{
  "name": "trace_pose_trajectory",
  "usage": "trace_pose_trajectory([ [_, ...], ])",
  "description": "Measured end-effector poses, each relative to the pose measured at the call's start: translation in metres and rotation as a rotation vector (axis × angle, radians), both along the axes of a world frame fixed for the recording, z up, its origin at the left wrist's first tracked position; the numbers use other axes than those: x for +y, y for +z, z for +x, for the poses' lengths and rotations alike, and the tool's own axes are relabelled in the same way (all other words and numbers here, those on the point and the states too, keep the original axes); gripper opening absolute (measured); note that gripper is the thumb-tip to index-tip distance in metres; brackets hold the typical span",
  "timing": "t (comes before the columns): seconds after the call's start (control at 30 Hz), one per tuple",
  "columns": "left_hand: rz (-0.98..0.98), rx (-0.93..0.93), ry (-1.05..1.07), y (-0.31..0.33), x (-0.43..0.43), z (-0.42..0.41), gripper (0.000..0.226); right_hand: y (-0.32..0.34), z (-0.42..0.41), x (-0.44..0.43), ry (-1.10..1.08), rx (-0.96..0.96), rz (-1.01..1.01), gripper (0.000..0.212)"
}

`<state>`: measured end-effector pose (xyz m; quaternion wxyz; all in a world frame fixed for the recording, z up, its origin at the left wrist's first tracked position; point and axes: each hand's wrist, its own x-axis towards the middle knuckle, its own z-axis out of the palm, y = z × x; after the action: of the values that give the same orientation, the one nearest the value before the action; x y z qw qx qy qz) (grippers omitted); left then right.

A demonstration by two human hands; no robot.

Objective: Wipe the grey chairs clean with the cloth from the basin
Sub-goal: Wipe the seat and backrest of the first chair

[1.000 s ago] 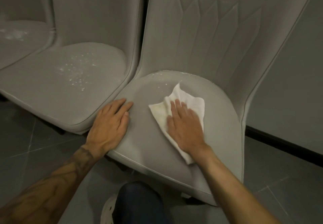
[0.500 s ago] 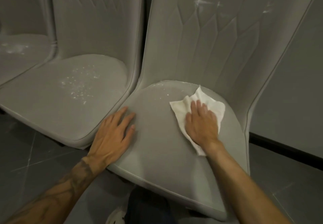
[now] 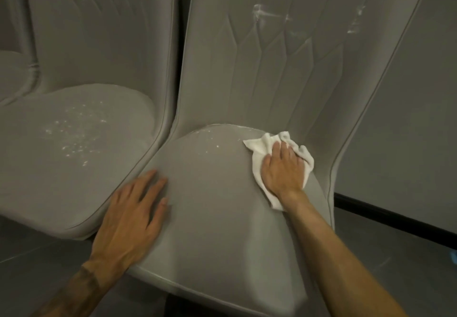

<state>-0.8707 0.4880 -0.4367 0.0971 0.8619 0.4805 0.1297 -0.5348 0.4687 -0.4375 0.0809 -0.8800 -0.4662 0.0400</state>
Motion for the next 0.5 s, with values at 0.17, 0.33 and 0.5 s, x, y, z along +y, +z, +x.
trace_pose_trajectory([
  [0.17,0.011,0.012,0.000,0.000,0.002,0.001,0.062,-0.003,0.015,0.007,0.097,-0.034,0.049,0.055],
  [0.33,0.024,0.020,0.006,-0.002,0.003,0.002,0.060,-0.009,0.011,0.016,-0.047,-0.022,0.075,0.050],
  [0.5,0.050,0.036,0.004,-0.002,0.003,0.002,0.060,-0.006,0.001,0.042,0.064,-0.009,0.062,0.054],
])
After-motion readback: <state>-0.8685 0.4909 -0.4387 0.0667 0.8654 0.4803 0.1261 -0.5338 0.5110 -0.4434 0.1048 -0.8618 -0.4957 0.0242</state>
